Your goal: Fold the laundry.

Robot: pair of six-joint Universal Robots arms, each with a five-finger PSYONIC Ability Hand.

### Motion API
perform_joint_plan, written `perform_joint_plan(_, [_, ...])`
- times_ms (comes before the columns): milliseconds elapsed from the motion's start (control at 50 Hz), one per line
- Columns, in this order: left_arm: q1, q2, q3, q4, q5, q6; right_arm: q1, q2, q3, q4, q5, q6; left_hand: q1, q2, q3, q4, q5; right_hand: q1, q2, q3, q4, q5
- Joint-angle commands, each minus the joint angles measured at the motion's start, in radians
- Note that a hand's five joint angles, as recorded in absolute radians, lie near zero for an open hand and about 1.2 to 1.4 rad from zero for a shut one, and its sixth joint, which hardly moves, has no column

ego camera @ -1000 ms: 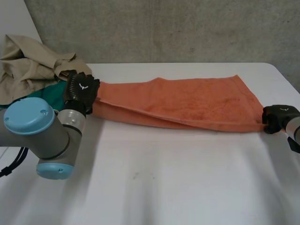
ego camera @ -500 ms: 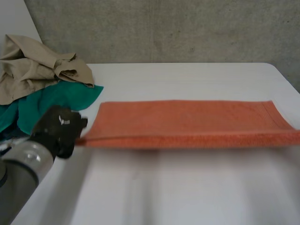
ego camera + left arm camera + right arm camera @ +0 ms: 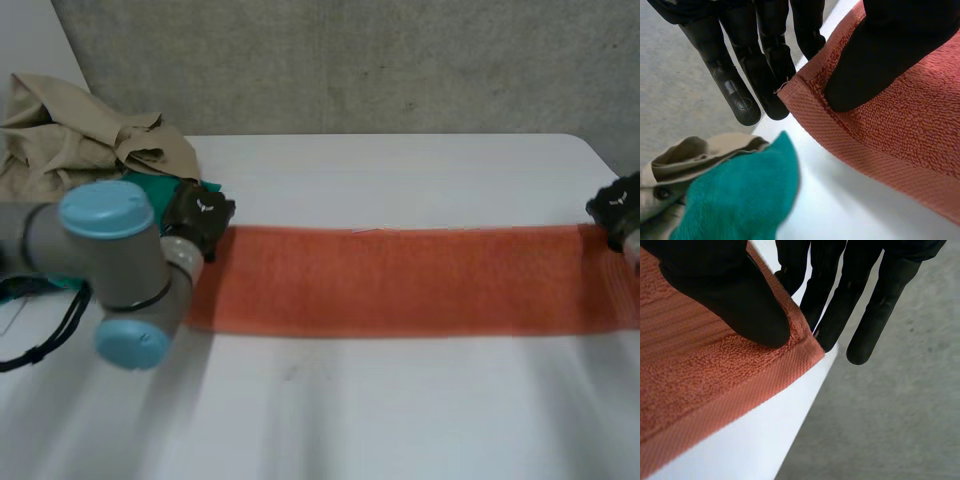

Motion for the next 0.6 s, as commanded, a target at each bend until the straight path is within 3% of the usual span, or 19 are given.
perform_joint_plan(20, [-0.017, -0.178, 0.222, 0.055, -0.047, 0.100, 0.036, 0.146, -0.162, -0.142, 0.003, 0.009, 0.271, 0.198, 0.201, 0.192, 0.210, 0.205, 0.214, 0.206, 0.197, 0.206])
perform_joint_plan(100, [-0.029, -0.218, 0.259, 0.117, -0.039, 0.131, 0.051, 0.214, -0.222, -0.189, 0.018, 0.009, 0.271, 0.198, 0.201, 0.192, 0.210, 0.192, 0.201, 0.193, 0.183, 0.193])
perform_joint_plan(120, [-0.042, -0.222, 0.260, 0.147, -0.035, 0.135, 0.063, 0.231, -0.231, -0.200, 0.033, 0.010, -0.304, -0.377, -0.374, -0.383, -0.366, -0.709, -0.700, -0.708, -0.718, -0.708])
perform_joint_plan(140, [-0.049, -0.222, 0.259, 0.163, -0.033, 0.137, 0.069, 0.235, -0.231, -0.205, 0.041, 0.012, -0.775, -0.848, -0.845, -0.854, -0.836, -1.017, -1.007, -1.015, -1.025, -1.015])
perform_joint_plan(160, [-0.059, -0.222, 0.256, 0.177, -0.035, 0.140, 0.075, 0.237, -0.233, -0.211, 0.052, 0.012, -0.951, -1.024, -1.020, -1.030, -1.012, -1.017, -1.007, -1.015, -1.025, -1.015])
perform_joint_plan(180, [-0.069, -0.219, 0.254, 0.186, -0.038, 0.140, 0.080, 0.234, -0.233, -0.214, 0.062, 0.013, -0.861, -0.934, -0.930, -0.940, -0.922, -1.017, -1.007, -1.015, -1.025, -1.015])
perform_joint_plan(200, [-0.089, -0.209, 0.242, 0.196, -0.039, 0.140, 0.089, 0.220, -0.230, -0.216, 0.079, 0.033, -0.951, -1.024, -1.020, -1.030, -1.012, -1.017, -1.007, -1.015, -1.025, -1.015])
perform_joint_plan(320, [-0.109, -0.127, 0.152, 0.203, -0.039, 0.131, 0.069, 0.081, -0.127, -0.177, 0.078, 0.192, -0.951, -1.024, -1.020, -1.030, -1.012, -1.017, -1.007, -1.015, -1.025, -1.015])
perform_joint_plan(420, [-0.106, -0.010, 0.014, 0.200, -0.041, 0.119, 0.004, -0.072, -0.013, 0.008, -0.028, 0.320, -0.951, -1.024, -1.020, -1.030, -1.012, -1.017, -1.007, -1.015, -1.025, -1.015])
perform_joint_plan(500, [-0.099, 0.089, -0.101, 0.197, -0.036, 0.059, -0.082, -0.108, 0.037, 0.146, -0.120, 0.343, -0.951, -1.024, -1.020, -1.030, -1.012, -1.017, -1.007, -1.015, -1.025, -1.015])
perform_joint_plan(600, [-0.100, 0.160, -0.200, 0.197, -0.027, -0.030, -0.153, -0.110, 0.068, 0.246, -0.172, 0.343, -0.951, -1.024, -1.020, -1.030, -1.012, -1.017, -1.007, -1.015, -1.025, -1.015])
